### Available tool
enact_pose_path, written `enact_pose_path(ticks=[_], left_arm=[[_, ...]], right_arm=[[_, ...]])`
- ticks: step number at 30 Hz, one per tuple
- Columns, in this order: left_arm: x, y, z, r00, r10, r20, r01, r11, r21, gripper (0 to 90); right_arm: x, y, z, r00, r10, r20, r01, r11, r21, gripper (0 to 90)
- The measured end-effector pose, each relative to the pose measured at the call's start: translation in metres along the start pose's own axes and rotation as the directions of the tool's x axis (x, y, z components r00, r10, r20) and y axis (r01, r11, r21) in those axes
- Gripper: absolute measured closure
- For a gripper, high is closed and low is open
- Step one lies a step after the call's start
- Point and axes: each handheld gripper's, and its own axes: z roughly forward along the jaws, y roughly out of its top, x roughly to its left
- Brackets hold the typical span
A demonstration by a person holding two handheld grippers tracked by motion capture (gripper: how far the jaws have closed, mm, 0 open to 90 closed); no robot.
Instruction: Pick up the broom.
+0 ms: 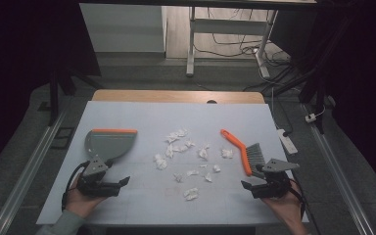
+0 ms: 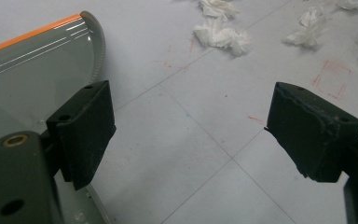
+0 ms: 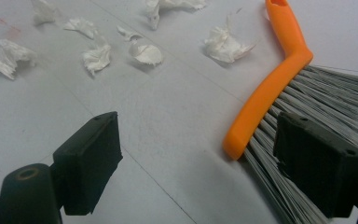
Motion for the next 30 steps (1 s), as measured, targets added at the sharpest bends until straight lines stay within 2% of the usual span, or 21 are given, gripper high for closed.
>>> enact_pose_path(ticks=[11, 23, 27, 30], left_arm=[[-0.002, -0.001, -0.001, 1.0, 0.001, -0.009, -0.001, 1.0, -0.007, 15.7], [-0.002, 0.0, -0.002, 0.9999, 0.005, -0.013, -0.005, 0.9999, -0.014, 15.8], [-0.002, 0.001, -0.002, 0.9998, 0.003, -0.018, -0.003, 0.9998, -0.017, 15.5], [-0.002, 0.001, -0.002, 0.9998, 0.003, -0.019, -0.003, 0.9998, -0.02, 15.6]], right_arm=[[0.001, 0.003, -0.001, 0.9998, 0.016, -0.006, -0.016, 1.0, 0.012, 15.2], [0.001, 0.009, -0.002, 0.9999, 0.012, 0.001, -0.012, 1.0, 0.012, 17.3], [0.0, 0.015, -0.005, 0.9998, 0.019, 0.003, -0.019, 1.0, 0.008, 19.0], [-0.004, 0.026, -0.005, 0.9997, 0.016, 0.019, -0.016, 0.999, 0.035, 19.5]])
